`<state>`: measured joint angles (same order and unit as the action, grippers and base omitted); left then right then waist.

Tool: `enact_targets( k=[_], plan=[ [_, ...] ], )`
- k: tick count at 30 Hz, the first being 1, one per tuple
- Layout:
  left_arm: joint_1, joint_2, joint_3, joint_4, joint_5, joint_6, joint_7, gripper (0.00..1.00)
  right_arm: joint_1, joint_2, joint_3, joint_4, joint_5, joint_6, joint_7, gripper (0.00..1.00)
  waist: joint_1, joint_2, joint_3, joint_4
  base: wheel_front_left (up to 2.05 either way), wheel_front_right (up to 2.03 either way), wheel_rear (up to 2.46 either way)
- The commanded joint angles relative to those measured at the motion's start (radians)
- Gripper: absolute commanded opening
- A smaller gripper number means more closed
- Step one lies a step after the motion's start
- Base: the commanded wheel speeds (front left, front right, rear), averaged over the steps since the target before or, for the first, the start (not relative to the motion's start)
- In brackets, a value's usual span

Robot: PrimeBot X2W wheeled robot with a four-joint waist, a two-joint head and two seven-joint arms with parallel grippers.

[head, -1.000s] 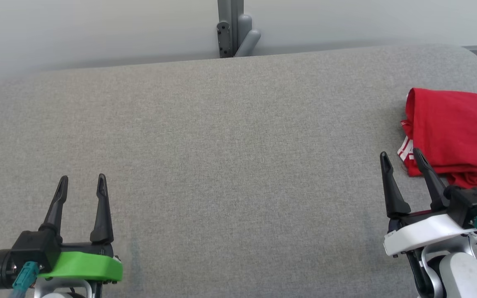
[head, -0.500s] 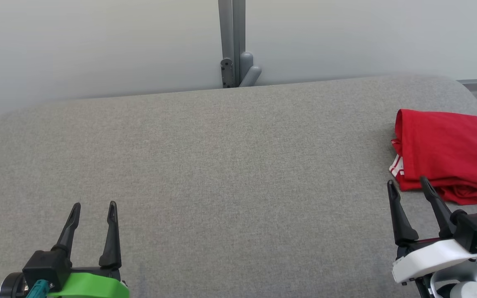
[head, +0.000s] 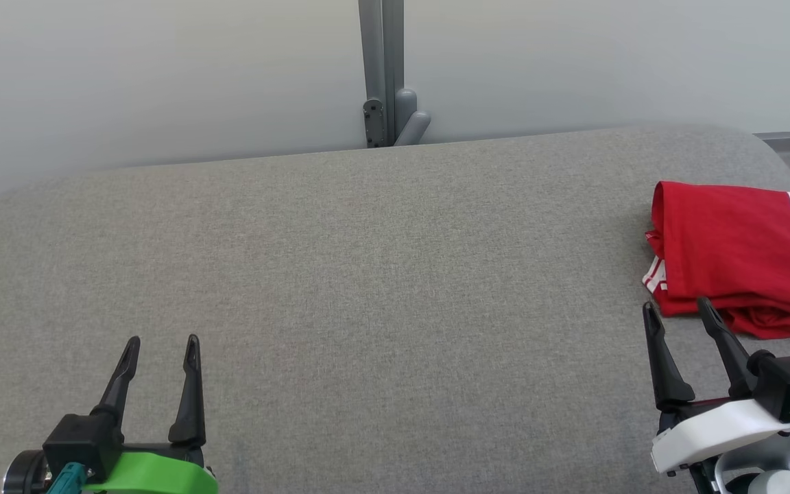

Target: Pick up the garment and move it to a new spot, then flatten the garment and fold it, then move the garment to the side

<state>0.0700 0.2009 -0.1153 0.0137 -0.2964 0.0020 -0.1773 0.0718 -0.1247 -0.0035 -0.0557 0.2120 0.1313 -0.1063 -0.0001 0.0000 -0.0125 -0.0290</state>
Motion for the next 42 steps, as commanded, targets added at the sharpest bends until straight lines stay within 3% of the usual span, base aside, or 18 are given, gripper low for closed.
enact_targets(
  k=[1, 39, 40, 42],
  plan=[
    [-0.005, 0.006, -0.001, 0.002, 0.001, 0.006, 0.001, 1.00, 0.005, -0.002, 0.002, -0.002, 0.004, -0.001, 0.005, 1.00, 0.0001, 0.0000, 0.001, 0.000, 0.00, 0.00, 0.00],
    [-0.023, 0.018, -0.031, 0.021, -0.019, 0.023, 0.001, 1.00, -0.001, -0.005, -0.002, -0.004, 0.012, -0.001, 0.015, 1.00, 0.0001, 0.0000, -0.008, 0.000, 0.00, 0.00, 0.00],
    [-0.008, 0.010, -0.030, 0.023, -0.016, 0.024, 0.001, 0.00, 0.000, 0.000, 0.000, 0.004, 0.008, 0.000, 0.012, 0.00, 0.0001, 0.0000, -0.008, 0.000, 0.00, 0.00, 0.00],
    [0.003, 0.002, -0.035, 0.040, -0.018, 0.024, 0.001, 0.00, 0.005, 0.006, 0.001, 0.024, 0.010, 0.000, 0.014, 0.00, 0.0001, 0.0000, -0.008, 0.000, 0.00, 0.00, 0.00]
  ],
)
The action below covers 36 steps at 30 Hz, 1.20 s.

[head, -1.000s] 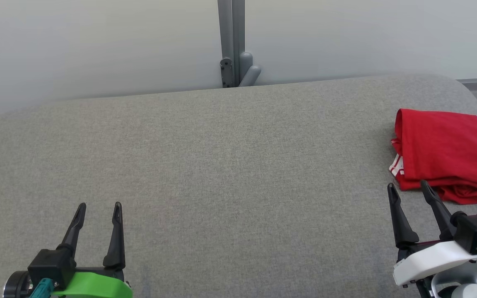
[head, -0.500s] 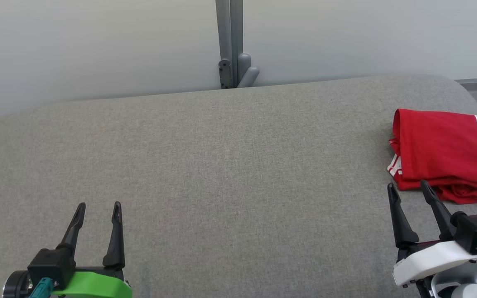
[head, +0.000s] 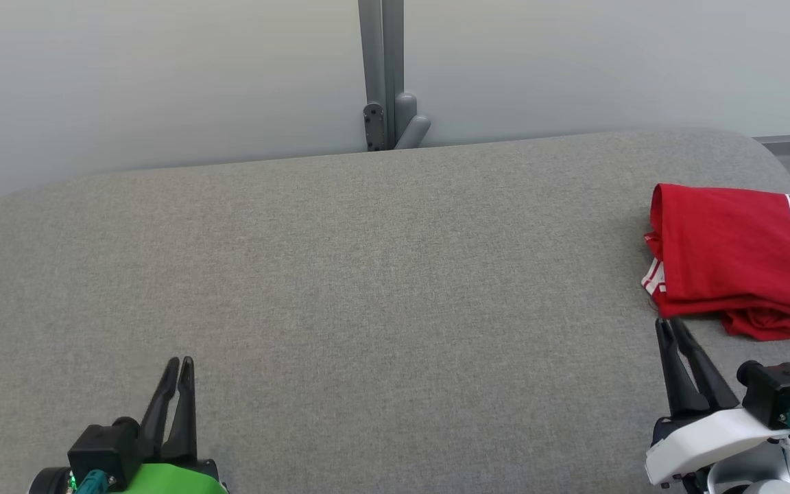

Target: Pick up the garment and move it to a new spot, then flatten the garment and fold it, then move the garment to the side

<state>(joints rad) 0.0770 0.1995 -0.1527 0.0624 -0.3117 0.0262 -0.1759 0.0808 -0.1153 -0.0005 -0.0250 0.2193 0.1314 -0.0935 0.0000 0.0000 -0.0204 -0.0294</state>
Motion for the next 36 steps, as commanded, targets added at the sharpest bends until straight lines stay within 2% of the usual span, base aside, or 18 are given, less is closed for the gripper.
enact_targets(
  k=[1, 19, 36],
  plan=[
    [0.000, -0.001, -0.001, 0.002, -0.004, 0.000, 0.000, 0.00, -0.001, 0.001, -0.001, 0.003, 0.004, 0.000, 0.001, 0.00, 0.0000, 0.0000, 0.000, 0.000, 0.00, 0.00, 0.00],
    [-0.082, -0.035, -0.009, 0.076, -0.321, -0.038, -0.008, 0.00, -0.101, 0.005, -0.097, 0.120, 0.311, 0.000, 0.117, 0.00, 0.0000, 0.0000, 0.005, 0.004, 0.00, 0.00, 0.00],
    [-0.142, -0.062, -0.017, 0.128, -0.567, -0.066, -0.016, 0.00, -0.178, 0.006, -0.167, 0.211, 0.552, 0.000, 0.204, 0.00, 0.0000, 0.0000, 0.009, 0.008, 0.00, 0.00, 0.00]
  ],
)
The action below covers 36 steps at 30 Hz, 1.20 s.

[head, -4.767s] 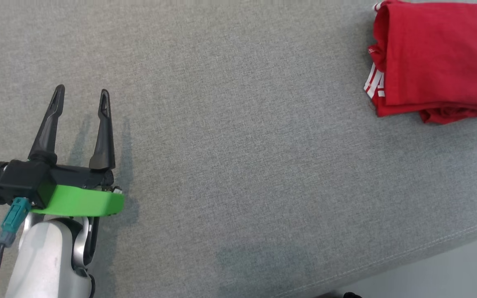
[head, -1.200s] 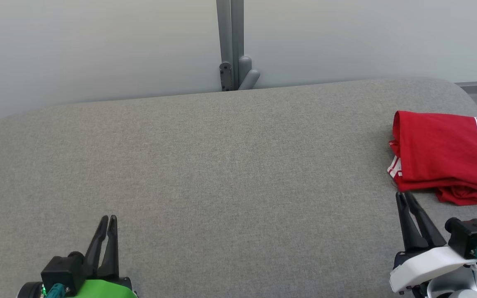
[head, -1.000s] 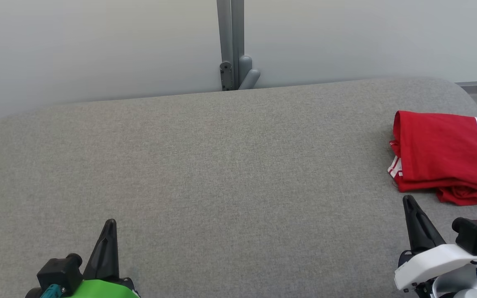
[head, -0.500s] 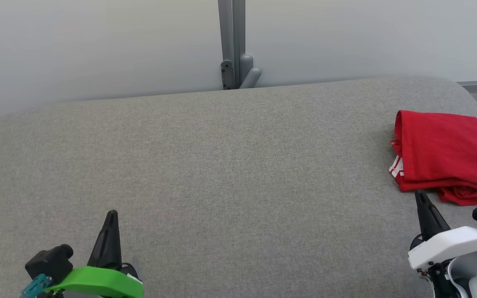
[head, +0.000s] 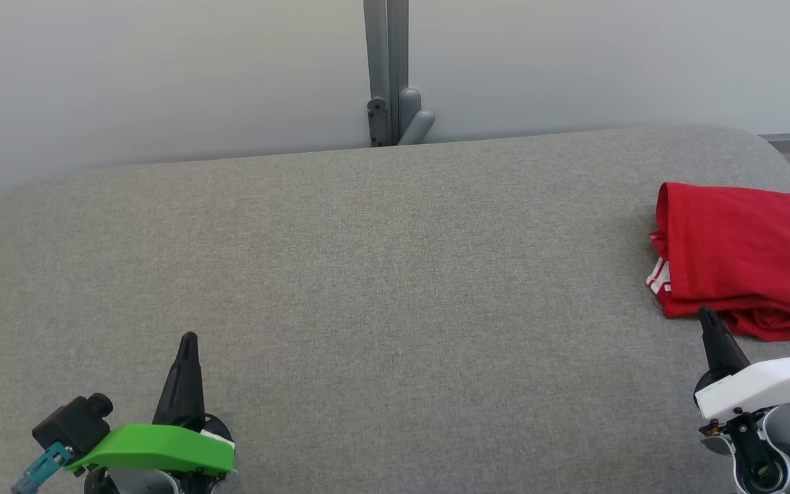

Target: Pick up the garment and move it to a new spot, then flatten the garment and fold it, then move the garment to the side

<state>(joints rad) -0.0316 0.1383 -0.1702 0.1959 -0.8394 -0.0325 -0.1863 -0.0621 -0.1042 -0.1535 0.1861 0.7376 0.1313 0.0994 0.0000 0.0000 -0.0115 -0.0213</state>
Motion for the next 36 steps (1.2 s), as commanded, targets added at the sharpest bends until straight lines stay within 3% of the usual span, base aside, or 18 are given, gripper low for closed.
enact_targets(
  k=[1, 36],
  plan=[
    [-0.037, -0.003, 0.000, -0.002, -0.051, -0.009, -0.006, 0.00, -0.039, -0.005, -0.017, 0.005, 0.047, 0.000, 0.016, 0.00, 0.0000, 0.0000, 0.001, 0.001, 0.00, 0.00, 0.00],
    [-0.134, -0.045, -0.012, 0.085, -0.444, -0.056, -0.018, 0.00, -0.160, -0.006, -0.123, 0.152, 0.436, 0.000, 0.153, 0.00, 0.0000, 0.0000, 0.010, 0.009, 0.00, 0.00, 0.00]
  ],
)
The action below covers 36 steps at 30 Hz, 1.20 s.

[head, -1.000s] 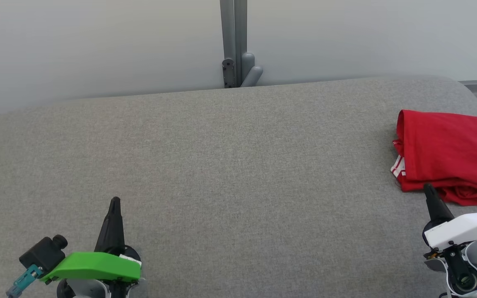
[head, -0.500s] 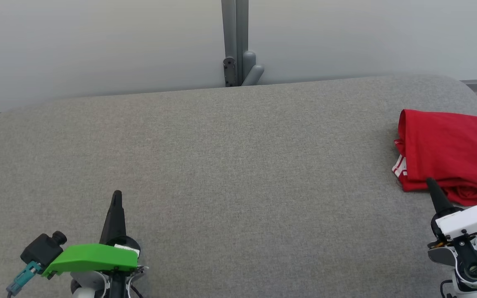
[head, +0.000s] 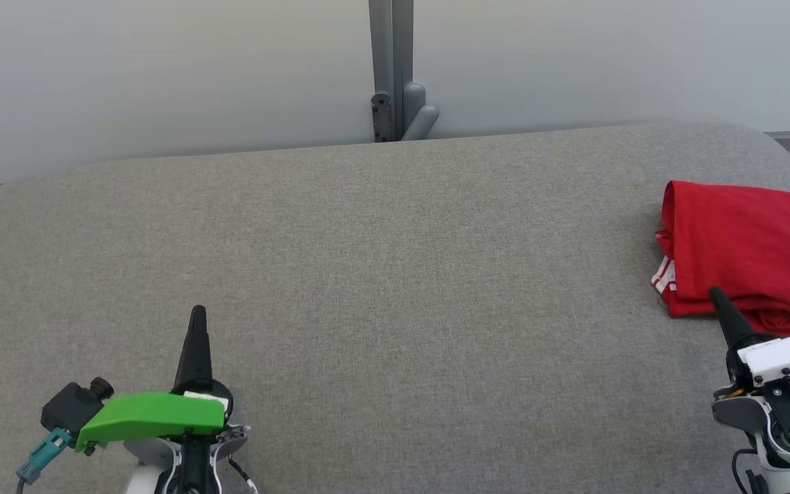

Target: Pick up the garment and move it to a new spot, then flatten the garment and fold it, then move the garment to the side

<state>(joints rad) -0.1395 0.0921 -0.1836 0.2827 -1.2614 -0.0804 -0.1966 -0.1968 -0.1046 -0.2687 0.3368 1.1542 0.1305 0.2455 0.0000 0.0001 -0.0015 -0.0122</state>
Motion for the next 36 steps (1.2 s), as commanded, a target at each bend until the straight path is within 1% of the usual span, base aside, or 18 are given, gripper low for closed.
enact_targets(
  k=[1, 15, 36],
  plan=[
    [-0.029, 0.000, 0.001, 0.000, -0.033, -0.009, -0.008, 0.00, -0.029, -0.005, -0.010, 0.004, 0.029, 0.001, 0.010, 0.00, 0.0000, -0.0001, 0.000, 0.000, 0.00, 0.00, 0.00],
    [-0.059, -0.015, -0.002, 0.030, -0.161, -0.024, -0.011, 0.00, -0.068, -0.006, -0.044, 0.053, 0.158, 0.001, 0.054, 0.00, 0.0000, -0.0001, 0.004, 0.004, 0.00, 0.00, 0.00],
    [-0.098, -0.032, -0.008, 0.065, -0.314, -0.043, -0.015, 0.00, -0.112, -0.007, -0.085, 0.112, 0.312, 0.000, 0.107, 0.00, 0.0000, -0.0001, 0.010, 0.009, 0.00, 0.00, 0.00]
  ],
)
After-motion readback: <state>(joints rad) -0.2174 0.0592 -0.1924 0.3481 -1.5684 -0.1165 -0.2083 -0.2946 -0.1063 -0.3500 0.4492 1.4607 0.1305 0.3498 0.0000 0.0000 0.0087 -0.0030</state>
